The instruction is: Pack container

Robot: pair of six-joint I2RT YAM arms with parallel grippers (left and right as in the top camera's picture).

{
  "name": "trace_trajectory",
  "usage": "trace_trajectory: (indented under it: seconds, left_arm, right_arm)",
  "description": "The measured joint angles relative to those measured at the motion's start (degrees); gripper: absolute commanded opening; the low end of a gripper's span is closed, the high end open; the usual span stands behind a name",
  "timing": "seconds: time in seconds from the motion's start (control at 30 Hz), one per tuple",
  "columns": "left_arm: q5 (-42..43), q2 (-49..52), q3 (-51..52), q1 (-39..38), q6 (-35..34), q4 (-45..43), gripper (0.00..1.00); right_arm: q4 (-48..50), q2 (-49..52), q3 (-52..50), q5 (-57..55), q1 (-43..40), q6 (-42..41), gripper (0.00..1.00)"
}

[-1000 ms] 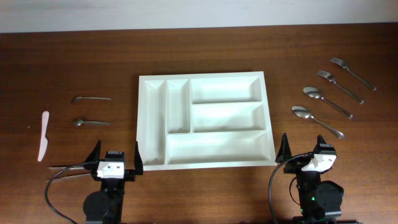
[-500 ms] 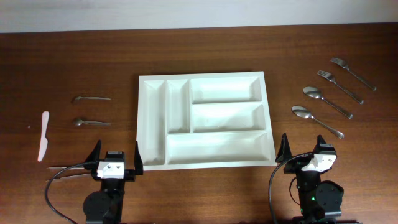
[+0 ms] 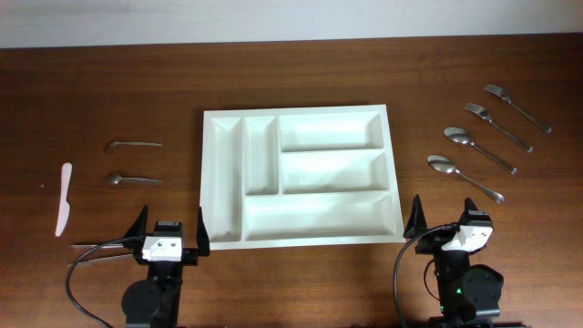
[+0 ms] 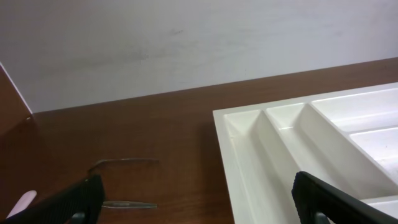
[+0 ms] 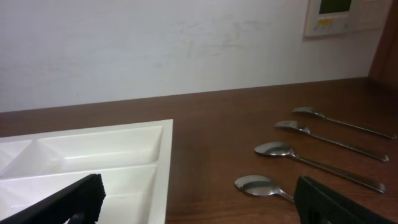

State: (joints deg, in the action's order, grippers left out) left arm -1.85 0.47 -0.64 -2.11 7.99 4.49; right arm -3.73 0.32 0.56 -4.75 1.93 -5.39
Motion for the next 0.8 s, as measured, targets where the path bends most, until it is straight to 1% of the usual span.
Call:
trace_trajectory:
  seconds: [0.8]
  left_arm:
    - [0.0, 0.0, 0.0, 0.0, 0.0, 0.0, 0.99]
  right_arm:
    - [0.0, 0.0, 0.0, 0.0, 0.0, 0.0, 0.99]
